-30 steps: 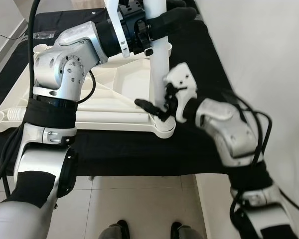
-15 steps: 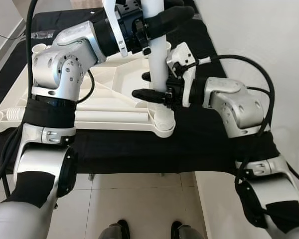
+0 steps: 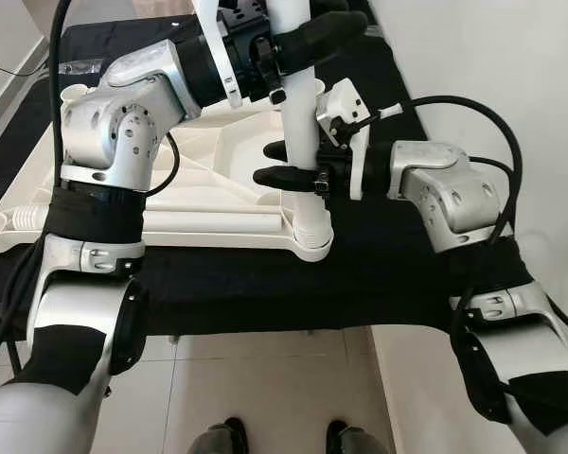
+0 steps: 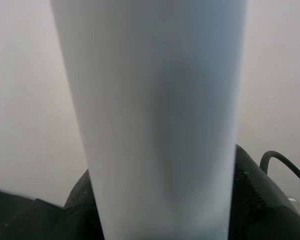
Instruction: Building children table
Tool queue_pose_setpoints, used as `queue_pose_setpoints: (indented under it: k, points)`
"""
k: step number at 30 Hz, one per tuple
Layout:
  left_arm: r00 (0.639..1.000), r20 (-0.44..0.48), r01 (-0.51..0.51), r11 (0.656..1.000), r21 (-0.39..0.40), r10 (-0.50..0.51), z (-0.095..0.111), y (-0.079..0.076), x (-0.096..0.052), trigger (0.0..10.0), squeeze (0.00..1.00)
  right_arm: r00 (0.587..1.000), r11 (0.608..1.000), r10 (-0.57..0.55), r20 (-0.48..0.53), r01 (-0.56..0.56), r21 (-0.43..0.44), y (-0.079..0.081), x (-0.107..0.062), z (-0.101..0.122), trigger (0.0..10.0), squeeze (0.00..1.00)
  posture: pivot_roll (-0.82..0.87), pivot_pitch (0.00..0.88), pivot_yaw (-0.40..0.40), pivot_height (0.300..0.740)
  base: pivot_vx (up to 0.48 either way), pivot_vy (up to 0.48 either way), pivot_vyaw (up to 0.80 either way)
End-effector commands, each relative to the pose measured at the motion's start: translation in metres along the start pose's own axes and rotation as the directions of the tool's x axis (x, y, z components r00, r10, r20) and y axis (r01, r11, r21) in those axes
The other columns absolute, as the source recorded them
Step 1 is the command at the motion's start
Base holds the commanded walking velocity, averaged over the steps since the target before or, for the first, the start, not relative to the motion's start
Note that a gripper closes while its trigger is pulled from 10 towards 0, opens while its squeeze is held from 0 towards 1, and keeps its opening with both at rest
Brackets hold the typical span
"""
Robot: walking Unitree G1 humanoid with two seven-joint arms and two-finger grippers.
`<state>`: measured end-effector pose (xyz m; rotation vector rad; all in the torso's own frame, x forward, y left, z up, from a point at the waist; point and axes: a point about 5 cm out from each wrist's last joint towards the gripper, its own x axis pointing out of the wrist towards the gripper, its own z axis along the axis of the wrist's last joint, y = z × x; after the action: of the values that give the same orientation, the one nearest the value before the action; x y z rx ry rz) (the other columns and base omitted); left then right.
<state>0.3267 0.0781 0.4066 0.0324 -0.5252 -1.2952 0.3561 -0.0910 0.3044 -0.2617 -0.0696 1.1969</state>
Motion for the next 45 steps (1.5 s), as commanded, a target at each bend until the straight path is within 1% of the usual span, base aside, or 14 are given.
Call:
queue_pose_setpoints:
  k: [1, 5, 6, 7, 9, 11, 12, 13, 16, 36, 37, 39, 40, 45]
  points:
    - [0.999, -0.007, 0.05, 0.999, 0.015, -0.05, 0.003, -0.008, 0.017, 10.0, 1.0, 0.998, 0.996, -0.057, -0.006, 0.057, 0.068, 0.004, 0.01, -0.015, 0.0, 0.0, -0.05, 0.237, 0.078, 0.74, 0.0, 0.0, 0.0]
    - [0.999, -0.013, 0.032, 0.999, 0.022, -0.032, 0.005, -0.005, 0.017, 10.0, 1.0, 0.986, 0.984, -0.165, -0.008, 0.165, 0.073, 0.004, 0.003, -0.022, 0.0, 0.0, -0.04, 0.237, 0.074, 0.74, 0.0, 0.0, 0.0]
    - [0.999, -0.012, 0.035, 0.999, 0.022, -0.035, 0.007, -0.005, 0.016, 10.0, 0.0, 0.963, 0.958, -0.271, -0.014, 0.271, 0.096, 0.004, -0.004, -0.028, 0.0, 0.0, -0.04, 0.239, 0.061, 0.74, 0.0, 0.0, 0.0]
    - [0.999, -0.011, 0.037, 0.999, 0.023, -0.037, 0.008, -0.004, 0.016, 10.0, 0.0, 0.938, 0.931, -0.347, -0.022, 0.347, 0.113, 0.004, -0.01, -0.033, 0.0, 0.0, -0.04, 0.239, 0.061, 0.74, 0.0, 0.0, 0.0]
    - [1.0, -0.014, 0.025, 0.999, 0.029, -0.024, 0.009, -0.003, 0.014, 10.0, 0.0, 0.802, 0.792, -0.597, 0.003, 0.59, 0.156, 0.003, -0.022, -0.041, 0.0, 0.0, -0.02, 0.237, 0.05, 0.74, 0.0, 0.0, 0.0]
    - [1.0, -0.017, 0.023, 0.999, 0.032, -0.022, 0.009, -0.003, 0.012, 10.0, 0.0, 0.668, 0.663, -0.743, 0.048, 0.724, 0.19, 0.016, -0.029, -0.048, 0.0, 0.0, -0.02, 0.239, 0.051, 0.74, 0.0, 0.0, 0.0]
    - [0.999, -0.024, 0.024, 0.999, 0.032, -0.023, 0.009, -0.003, 0.01, 10.0, 0.0, 0.65, 0.652, -0.757, 0.07, 0.745, 0.141, 0.037, -0.027, -0.051, 0.0, 0.0, -0.01, 0.245, 0.057, 0.74, 0.0, 0.0, 0.0]
    - [0.999, -0.024, 0.024, 0.999, 0.032, -0.023, 0.009, -0.003, 0.01, 10.0, 0.0, 0.65, 0.652, -0.757, 0.07, 0.745, 0.141, 0.037, -0.027, -0.051, 0.0, 0.0, -0.01, 0.245, 0.057, 0.74, 0.0, 0.0, 0.0]
    - [0.999, -0.031, 0.023, 0.999, 0.034, -0.022, 0.009, -0.002, 0.008, 10.0, 0.0, 0.702, 0.708, -0.706, 0.094, 0.697, 0.112, 0.063, -0.011, -0.05, 0.0, 0.0, -0.02, 0.244, 0.061, 0.74, 0.0, 0.0, 0.0]
    - [0.998, -0.061, 0.011, 1.0, 0.021, -0.01, 0.0, -0.004, 0.004, 10.0, 0.0, 0.772, 0.77, -0.63, 0.084, 0.635, -0.059, 0.057, 0.004, -0.032, 0.0, 0.0, -0.03, 0.22, 0.054, 0.74, 0.0, 0.0, 0.0]
    - [0.998, -0.062, 0.009, 1.0, 0.017, -0.008, 0.0, -0.004, 0.004, 3.6, 0.0, 0.773, 0.771, -0.63, 0.083, 0.634, -0.06, 0.057, 0.004, -0.032, 0.0, 0.0, -0.03, 0.22, 0.053, 0.74, 0.0, 0.0, 0.0]
    - [0.998, -0.062, 0.008, 1.0, 0.014, -0.007, 0.0, -0.004, 0.004, 3.6, 0.0, 0.773, 0.771, -0.629, 0.082, 0.634, -0.061, 0.057, 0.004, -0.032, 0.0, 0.0, -0.03, 0.22, 0.053, 0.74, 0.0, 0.0, 0.0]
    - [0.998, -0.064, 0.005, 1.0, 0.01, -0.005, -0.001, -0.003, 0.004, 0.0, 0.0, 0.774, 0.772, -0.628, 0.081, 0.633, -0.061, 0.057, 0.005, -0.032, 0.0, 0.0, -0.03, 0.219, 0.052, 0.74, 0.0, 0.0, 0.0]
    - [0.998, -0.07, -0.004, 1.0, 0.003, 0.004, -0.002, -0.002, 0.004, 0.0, 0.0, 0.778, 0.776, -0.624, 0.076, 0.628, -0.063, 0.057, 0.005, -0.032, 0.0, 0.0, -0.03, 0.217, 0.05, 0.74, 0.0, 0.0, 0.0]
